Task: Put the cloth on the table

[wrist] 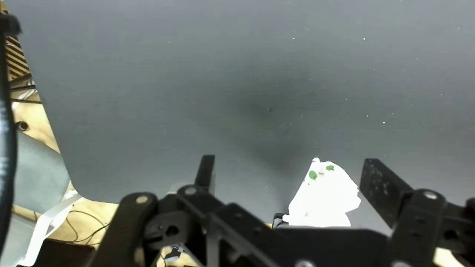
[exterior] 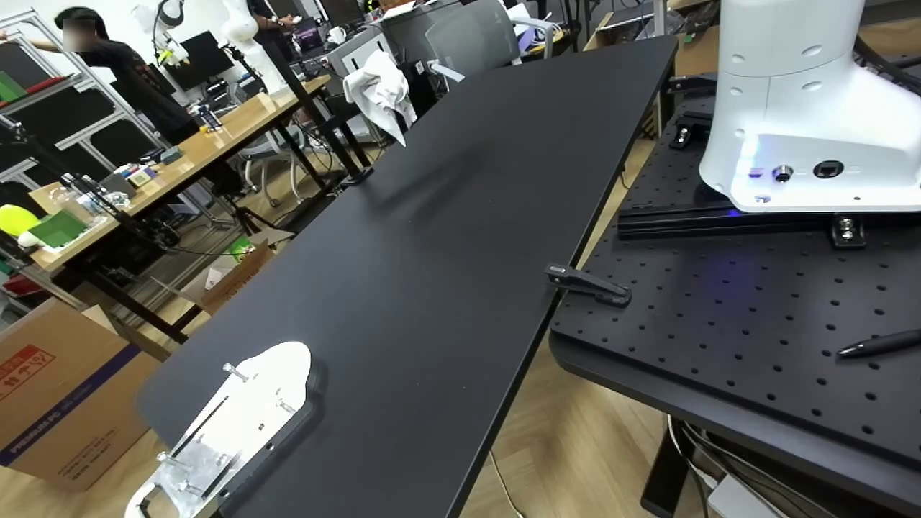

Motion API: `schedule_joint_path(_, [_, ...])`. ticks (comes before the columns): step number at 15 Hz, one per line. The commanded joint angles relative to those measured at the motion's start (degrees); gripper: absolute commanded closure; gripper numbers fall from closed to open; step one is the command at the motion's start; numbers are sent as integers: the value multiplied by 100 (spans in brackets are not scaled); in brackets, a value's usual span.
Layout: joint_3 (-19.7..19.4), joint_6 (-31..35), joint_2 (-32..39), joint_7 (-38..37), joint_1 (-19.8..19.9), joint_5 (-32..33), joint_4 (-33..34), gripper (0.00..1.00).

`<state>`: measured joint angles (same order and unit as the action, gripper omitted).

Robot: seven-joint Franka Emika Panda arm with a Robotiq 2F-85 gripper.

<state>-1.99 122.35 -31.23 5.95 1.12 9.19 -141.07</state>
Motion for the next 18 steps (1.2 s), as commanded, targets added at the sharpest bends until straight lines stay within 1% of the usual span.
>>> schedule_joint_path(1, [39, 114, 904, 221, -192, -167, 651, 0])
schedule_joint_path(5, [84, 91, 1628, 443, -340, -379, 1235, 0])
schedule_joint_path(6, [120, 235, 1244, 307, -265, -238, 787, 0])
schedule_joint_path(8, [136, 253, 1409, 316, -272, -251, 864, 0])
schedule_joint_path(10, [134, 253, 1391, 315, -265, -250, 841, 0])
schedule_joint_path(11, [166, 364, 1440, 139, -210, -134, 843, 0])
schedule_joint_path(12, [148, 416, 1600, 60, -199, -203, 929, 0])
schedule_joint_path(14, [185, 758, 1900, -326, -117, -148, 1029, 0])
schedule_joint_path(16, [204, 1229, 2238, -550, -69, -99, 1111, 0])
schedule_joint_path(18, [213, 1511, 2579, -698, -57, -83, 1235, 0])
